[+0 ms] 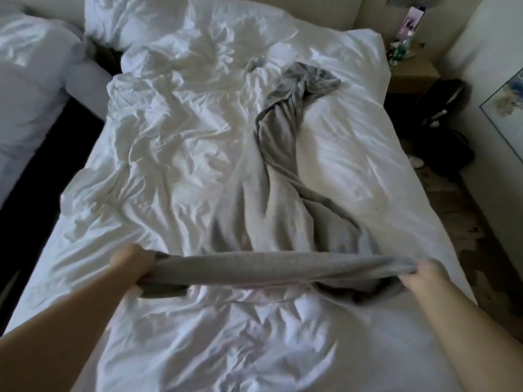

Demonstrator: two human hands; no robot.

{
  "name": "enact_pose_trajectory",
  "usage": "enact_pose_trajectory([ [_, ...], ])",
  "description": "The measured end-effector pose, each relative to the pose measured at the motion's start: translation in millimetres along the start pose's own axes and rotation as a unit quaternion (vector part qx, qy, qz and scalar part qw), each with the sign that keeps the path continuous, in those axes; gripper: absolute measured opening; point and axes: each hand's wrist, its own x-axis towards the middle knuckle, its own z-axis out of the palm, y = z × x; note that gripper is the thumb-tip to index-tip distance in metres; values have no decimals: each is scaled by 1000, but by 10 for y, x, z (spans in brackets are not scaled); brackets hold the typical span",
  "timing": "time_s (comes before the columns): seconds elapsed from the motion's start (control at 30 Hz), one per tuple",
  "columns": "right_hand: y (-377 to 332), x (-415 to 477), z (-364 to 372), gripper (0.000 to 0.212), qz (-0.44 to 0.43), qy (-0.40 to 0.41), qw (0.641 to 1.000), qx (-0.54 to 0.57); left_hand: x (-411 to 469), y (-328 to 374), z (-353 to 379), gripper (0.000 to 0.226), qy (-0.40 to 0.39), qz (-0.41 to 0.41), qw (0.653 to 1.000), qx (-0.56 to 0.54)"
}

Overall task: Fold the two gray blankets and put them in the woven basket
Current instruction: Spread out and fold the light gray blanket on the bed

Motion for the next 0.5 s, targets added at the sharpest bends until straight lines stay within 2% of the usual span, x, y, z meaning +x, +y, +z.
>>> enact_pose_trajectory([
  [0.07, -256, 95, 255, 29, -56, 72, 995, -38, 119, 421, -15, 29, 24, 7, 999, -31],
  [0.1, -334, 161, 428, 30, -75, 93, 990, -81, 166, 655, 36, 33, -34, -15, 999, 8],
  [0.13, -405, 175, 621, 30, -89, 72, 981, -155, 156, 885, 113, 38, -83, -46, 994, 52],
  [0.17, -424, 199, 807, 28, -97, 17, 966, -241, 163, 1078, 187, 41, -122, -60, 981, 140],
  [0.2, -452, 231, 998, 28, -80, -45, 940, -327, 212, 1238, 226, 43, -169, -30, 959, 227],
  [0.23, -504, 268, 1130, 34, -78, -68, 908, -406, 341, 1359, 270, 44, -197, -1, 950, 242],
  [0.27, -589, 318, 1272, 38, -116, -55, 882, -453, 486, 1489, 279, 43, -200, 41, 951, 231],
  [0.3, -692, 411, 1421, 41, -187, -18, 862, -472, 611, 1661, 223, 41, -166, 71, 964, 194],
  [0.37, -882, 557, 1776, 51, -309, -3, 828, -468, 953, 1953, 223, 46, -43, 105, 990, 88],
  [0.43, -900, 740, 2195, 67, -359, -88, 777, -509, 1278, 2217, 376, 74, -32, 135, 990, 23],
  [0.5, -670, 915, 2520, 85, -336, -181, 716, -584, 1490, 2353, 661, 90, -92, 184, 977, 61],
])
